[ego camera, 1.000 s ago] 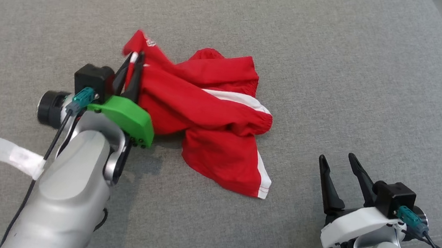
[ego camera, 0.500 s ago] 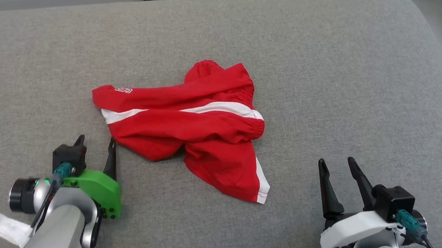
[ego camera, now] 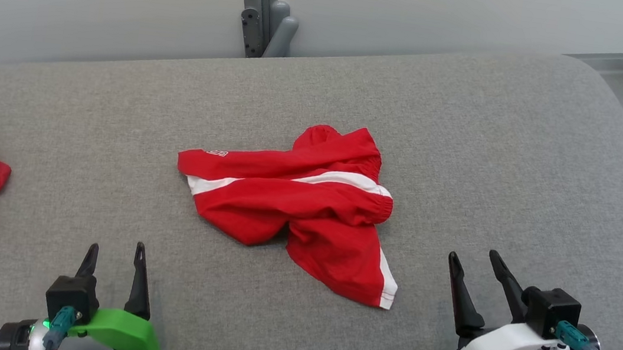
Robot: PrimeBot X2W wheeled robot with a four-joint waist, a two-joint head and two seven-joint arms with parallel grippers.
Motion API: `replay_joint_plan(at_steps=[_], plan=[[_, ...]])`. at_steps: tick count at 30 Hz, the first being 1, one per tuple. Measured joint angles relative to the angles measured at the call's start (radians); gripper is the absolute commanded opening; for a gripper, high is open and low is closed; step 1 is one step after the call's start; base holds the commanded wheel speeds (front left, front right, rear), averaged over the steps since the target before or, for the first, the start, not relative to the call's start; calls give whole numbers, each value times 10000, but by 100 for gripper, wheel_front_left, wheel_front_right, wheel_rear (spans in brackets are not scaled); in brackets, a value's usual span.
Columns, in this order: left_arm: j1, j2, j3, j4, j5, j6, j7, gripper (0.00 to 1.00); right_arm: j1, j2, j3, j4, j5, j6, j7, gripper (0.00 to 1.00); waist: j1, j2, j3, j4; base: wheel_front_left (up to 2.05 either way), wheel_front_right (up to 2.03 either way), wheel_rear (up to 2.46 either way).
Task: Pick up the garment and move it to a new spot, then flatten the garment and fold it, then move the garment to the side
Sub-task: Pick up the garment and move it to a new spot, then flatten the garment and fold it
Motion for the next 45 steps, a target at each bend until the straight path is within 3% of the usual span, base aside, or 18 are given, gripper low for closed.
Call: replay_joint_plan(at_steps=[11, 16, 28, 29, 30, 31, 37, 42, 45], plan=[[769, -268, 42, -869, 656, -481, -2, 100, -174, -10, 209, 176, 174, 0, 0, 100, 0, 0, 226, 518, 0, 0, 0], [126, -291, -596, -882, 752, -742, -2, 100, -1317, -276, 842, 1287, 303, 0, 0, 100, 0, 0, 774, 1021, 0, 0, 0], [-67, -299, -1220, -972, 387, -635, -2, 100, -2447, -495, 1678, 2313, 589, 0, 0, 100, 0, 0, 1537, 2224, 0, 0, 0], [-71, -299, -1212, -978, 387, -629, -2, 100, -2531, -525, 1737, 2322, 600, 0, 0, 62, 0, 0, 1594, 2277, 0, 0, 0], [-79, -301, -1212, -988, 385, -629, -2, 100, -2595, -571, 1802, 2284, 602, 0, 0, 34, 0, 0, 1647, 2321, 0, 0, 0], [-79, -301, -1212, -988, 385, -629, -2, 100, -2595, -571, 1802, 2284, 602, 0, 0, 0, 0, 0, 1647, 2321, 0, 0, 0], [-144, -301, -1231, -1030, 270, -631, -2, 100, -2515, -1162, 2451, 1101, 77, 0, 0, 0, 0, 0, 1732, 2421, 0, 0, 0], [-39, -301, -1336, -976, 127, -639, -2, 100, -1429, -1870, 2750, -293, -322, 0, 0, 0, 0, 0, 1447, 2293, 0, 0, 0], [48, -301, -1379, -949, 58, -639, -2, 100, -781, -2190, 2796, -479, -351, 0, 0, 0, 0, 0, 1223, 2166, 0, 0, 0]])
